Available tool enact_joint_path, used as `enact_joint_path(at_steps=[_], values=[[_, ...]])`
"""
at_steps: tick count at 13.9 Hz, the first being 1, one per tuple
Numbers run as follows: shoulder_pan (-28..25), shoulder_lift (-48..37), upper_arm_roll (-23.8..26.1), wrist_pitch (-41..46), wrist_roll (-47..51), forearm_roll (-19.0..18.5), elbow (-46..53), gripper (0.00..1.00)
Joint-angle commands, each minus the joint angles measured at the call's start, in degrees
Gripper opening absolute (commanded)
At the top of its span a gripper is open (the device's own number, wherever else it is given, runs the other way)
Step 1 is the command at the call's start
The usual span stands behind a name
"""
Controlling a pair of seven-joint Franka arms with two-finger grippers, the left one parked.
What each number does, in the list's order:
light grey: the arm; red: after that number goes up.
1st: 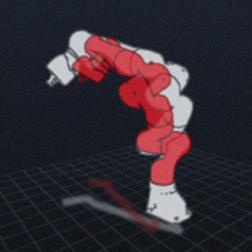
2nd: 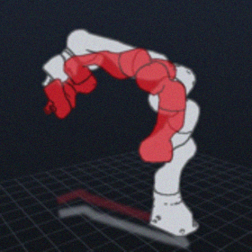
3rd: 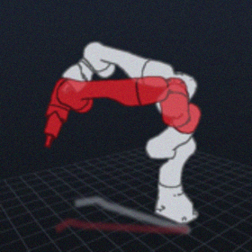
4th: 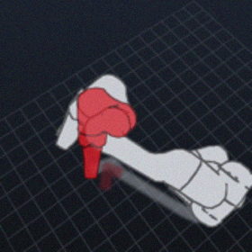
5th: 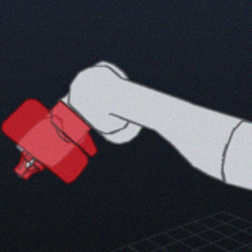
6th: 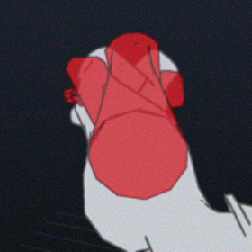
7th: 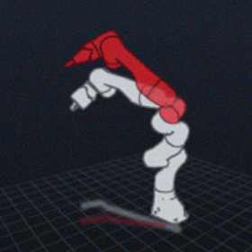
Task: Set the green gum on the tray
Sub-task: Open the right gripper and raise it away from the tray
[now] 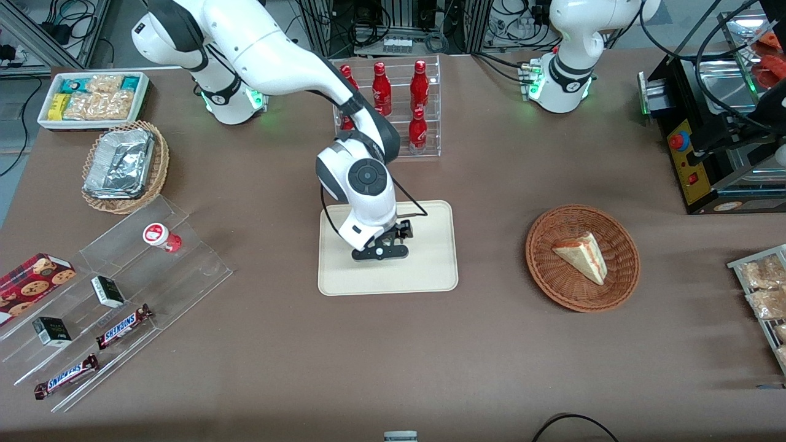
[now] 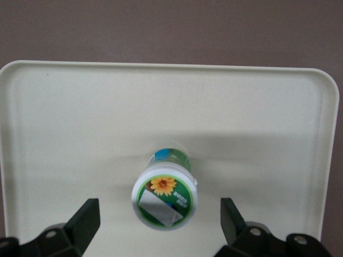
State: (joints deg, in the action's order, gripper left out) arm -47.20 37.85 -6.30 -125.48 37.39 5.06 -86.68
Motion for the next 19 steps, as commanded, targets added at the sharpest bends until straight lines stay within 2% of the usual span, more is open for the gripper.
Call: enact_joint_path(at_steps=[1, 9, 12, 16, 19], values=[[0.5, -4.0, -0.4, 5.5, -2.0, -0.8, 0.0, 1.00], [2.5, -14.3, -4.6, 20.8, -12.9, -0.7, -0.2, 1.00], [8.5, -20.2, -4.5, 26.2, -17.2, -0.6, -2.3, 1.00], [17.5, -26.2, -3.8, 26.7, -21.2, -0.6, -6.1, 1.00], [25.9, -27.2, 0.1, 27.8, -21.9, -0.6, -6.9, 1.00]])
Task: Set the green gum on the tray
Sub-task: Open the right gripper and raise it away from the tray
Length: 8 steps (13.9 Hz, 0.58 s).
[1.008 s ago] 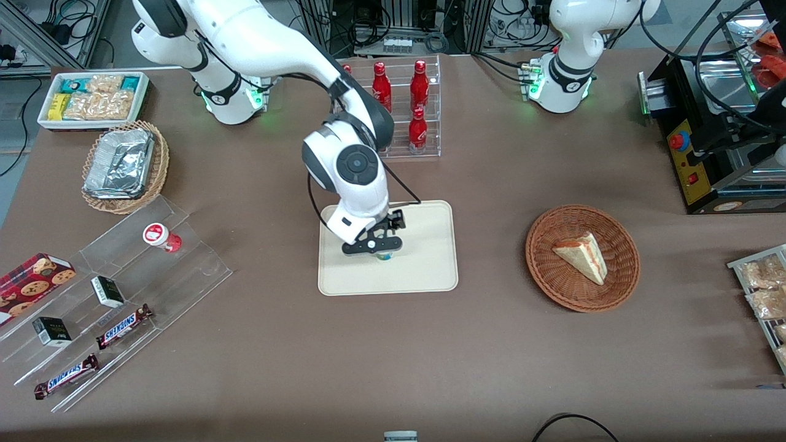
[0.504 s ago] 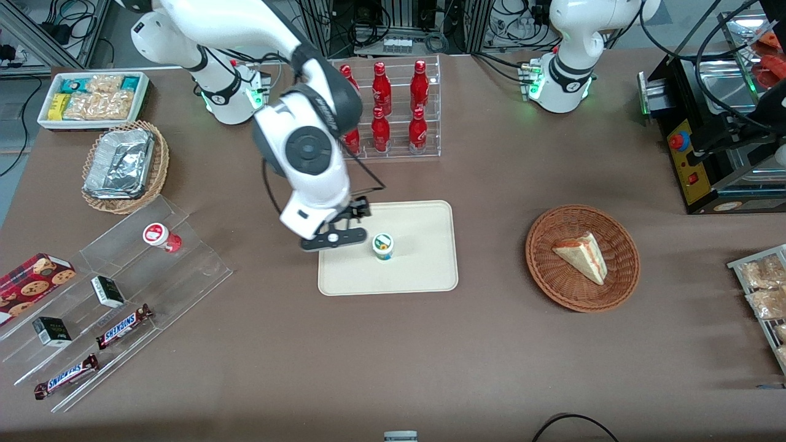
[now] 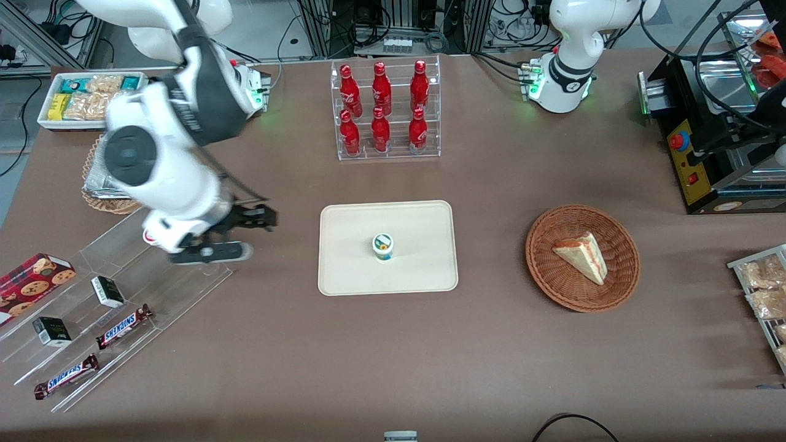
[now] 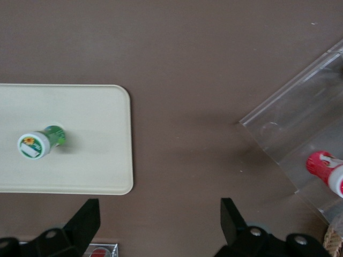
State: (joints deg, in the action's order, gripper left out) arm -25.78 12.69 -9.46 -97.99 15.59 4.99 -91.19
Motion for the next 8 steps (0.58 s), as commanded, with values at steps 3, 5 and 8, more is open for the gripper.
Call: enact_joint_path(at_steps=[3, 5, 8], values=[[15.6, -4.5, 10.4, 0.3, -0.1, -0.5, -5.0, 1.00], [20.7, -7.1, 13.1, 0.0, -0.9, -0.7, -7.8, 1.00], [25.8, -10.5, 14.8, 1.6, -4.7, -0.7, -9.6, 1.00]])
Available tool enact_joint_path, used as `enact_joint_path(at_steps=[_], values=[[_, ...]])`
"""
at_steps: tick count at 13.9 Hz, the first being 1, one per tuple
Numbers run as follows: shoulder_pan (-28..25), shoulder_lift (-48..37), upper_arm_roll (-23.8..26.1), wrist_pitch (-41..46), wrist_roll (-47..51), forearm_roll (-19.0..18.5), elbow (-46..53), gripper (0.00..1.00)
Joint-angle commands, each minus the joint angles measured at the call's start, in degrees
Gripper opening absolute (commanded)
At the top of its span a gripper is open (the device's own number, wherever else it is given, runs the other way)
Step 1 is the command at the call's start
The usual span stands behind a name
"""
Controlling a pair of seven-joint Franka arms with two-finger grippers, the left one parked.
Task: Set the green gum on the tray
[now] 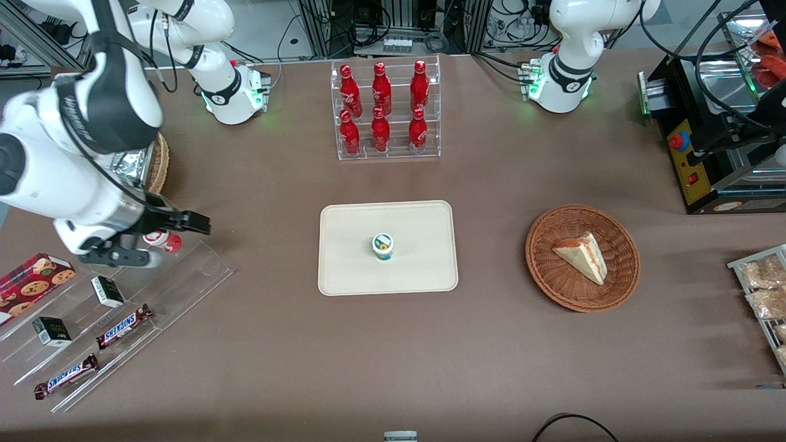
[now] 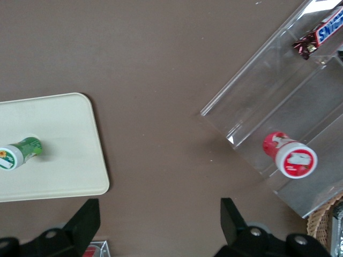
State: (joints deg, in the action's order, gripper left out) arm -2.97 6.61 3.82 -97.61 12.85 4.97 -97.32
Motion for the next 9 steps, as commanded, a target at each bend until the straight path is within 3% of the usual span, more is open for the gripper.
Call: enact_joint_path(at_steps=[1, 3, 9], values=[[3.6, -5.1, 1.5, 3.5, -3.7, -0.7, -3.4, 1.00], [4.3, -7.1, 1.4, 6.3, -4.4, -2.7, -3.3, 1.00], [6.2, -10.8, 0.8, 13.2, -4.3, -3.4, -2.6, 1.00]])
